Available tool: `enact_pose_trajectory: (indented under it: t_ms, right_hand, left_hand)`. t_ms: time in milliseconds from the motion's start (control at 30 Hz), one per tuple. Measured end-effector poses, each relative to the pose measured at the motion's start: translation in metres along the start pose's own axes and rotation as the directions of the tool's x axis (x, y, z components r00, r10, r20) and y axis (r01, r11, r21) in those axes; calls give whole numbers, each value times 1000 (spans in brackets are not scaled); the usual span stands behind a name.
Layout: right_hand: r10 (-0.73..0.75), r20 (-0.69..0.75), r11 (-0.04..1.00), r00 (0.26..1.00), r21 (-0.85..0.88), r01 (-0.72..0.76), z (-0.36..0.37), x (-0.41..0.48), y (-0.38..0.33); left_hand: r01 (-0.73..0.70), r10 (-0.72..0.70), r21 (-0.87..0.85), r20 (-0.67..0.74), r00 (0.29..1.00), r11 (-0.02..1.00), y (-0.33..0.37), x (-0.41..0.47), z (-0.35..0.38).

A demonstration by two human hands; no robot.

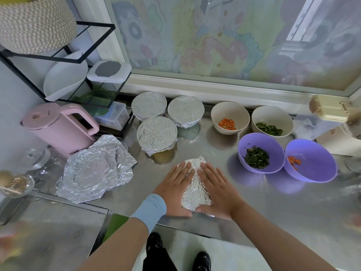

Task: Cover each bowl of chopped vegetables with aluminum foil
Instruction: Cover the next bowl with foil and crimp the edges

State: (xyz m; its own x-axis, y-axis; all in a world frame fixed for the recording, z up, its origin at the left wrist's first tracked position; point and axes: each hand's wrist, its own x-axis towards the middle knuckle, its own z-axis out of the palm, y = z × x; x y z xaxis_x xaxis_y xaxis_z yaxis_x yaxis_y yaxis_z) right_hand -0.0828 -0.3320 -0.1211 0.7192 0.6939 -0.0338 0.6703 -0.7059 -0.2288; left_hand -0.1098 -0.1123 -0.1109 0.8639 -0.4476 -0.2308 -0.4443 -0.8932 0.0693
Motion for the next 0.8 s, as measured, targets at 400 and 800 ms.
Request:
enact_pose_trajectory:
  t_ms: [400,800]
  right_hand:
    - [-22,29,996,999,-87,24,0,-2,-2]
    - [587,-110,727,802,506,-463,12,11,-38]
  left_hand:
    - [152,-155,-327,16,988,933,0,-22,-5]
    - [224,-765,-904,-152,625,363,52,0,20]
